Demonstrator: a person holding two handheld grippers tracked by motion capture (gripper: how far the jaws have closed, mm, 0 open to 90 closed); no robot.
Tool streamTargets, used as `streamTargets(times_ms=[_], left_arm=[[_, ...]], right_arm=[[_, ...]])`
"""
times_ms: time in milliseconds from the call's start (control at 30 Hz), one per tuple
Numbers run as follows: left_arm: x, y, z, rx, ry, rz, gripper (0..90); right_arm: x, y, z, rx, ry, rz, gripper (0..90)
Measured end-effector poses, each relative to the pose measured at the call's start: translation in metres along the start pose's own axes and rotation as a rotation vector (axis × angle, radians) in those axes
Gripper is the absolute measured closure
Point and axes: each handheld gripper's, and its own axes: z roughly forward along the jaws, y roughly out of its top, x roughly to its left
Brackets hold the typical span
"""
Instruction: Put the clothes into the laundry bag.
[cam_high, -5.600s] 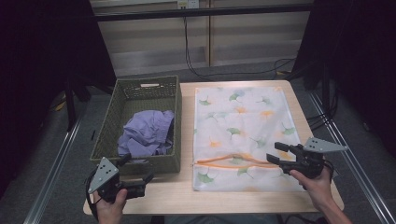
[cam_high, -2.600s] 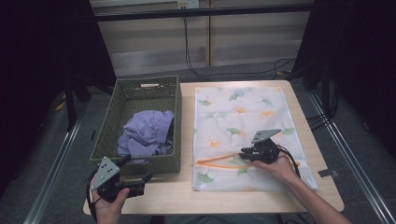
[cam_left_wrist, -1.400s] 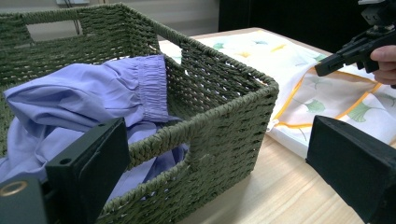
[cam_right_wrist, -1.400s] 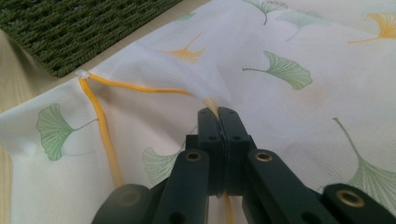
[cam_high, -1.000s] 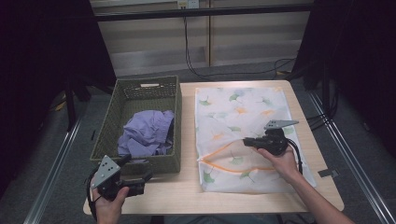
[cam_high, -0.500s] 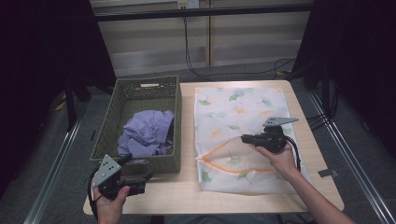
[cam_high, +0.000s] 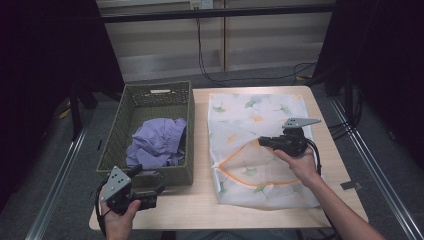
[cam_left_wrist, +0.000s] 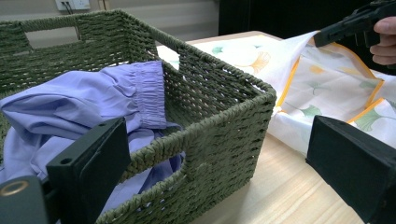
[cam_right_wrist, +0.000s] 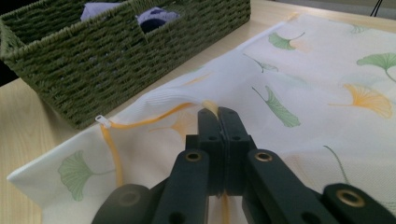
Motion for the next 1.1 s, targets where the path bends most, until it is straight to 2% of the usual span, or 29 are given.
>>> streamTargets(times_ms=[67, 167, 267, 333, 600, 700, 1000, 1100], left_arm=[[0.001, 0.0, -0.001, 0.004, 0.009, 0.003, 5.8], [0.001, -0.001, -0.002, -0.005, 0.001, 0.0, 5.8], [0.001, 0.0, -0.002, -0.003, 0.004, 0.001, 5.8], [0.001, 0.0, -0.002, -0.002, 0.003, 0.002, 5.8], [0.001, 0.0, -0.002, -0.01, -0.002, 0.002, 5.7], [0.002, 0.0, -0.003, -0.008, 0.016, 0.007, 5.7], [0.001, -0.001, -0.001, -0.002, 0.01, 0.003, 5.7], [0.001, -0.001, -0.001, 0.001, 0.01, 0.011, 5.7]], right_arm=[[0.0, 0.004, 0.0, -0.006, -0.003, 0.001, 89.8], [-0.001, 0.008, 0.001, -0.019, 0.001, -0.004, 89.8], [-0.002, 0.009, 0.004, -0.053, 0.016, 0.021, 89.8], [-0.001, 0.011, 0.005, -0.052, 0.013, 0.007, 89.8], [-0.003, 0.029, -0.004, -0.108, 0.009, -0.009, 89.9], [-0.003, 0.034, -0.006, -0.129, 0.019, -0.003, 89.9], [-0.002, 0.048, -0.013, -0.203, 0.025, 0.008, 89.9], [-0.002, 0.049, -0.013, -0.204, 0.011, 0.008, 90.0]])
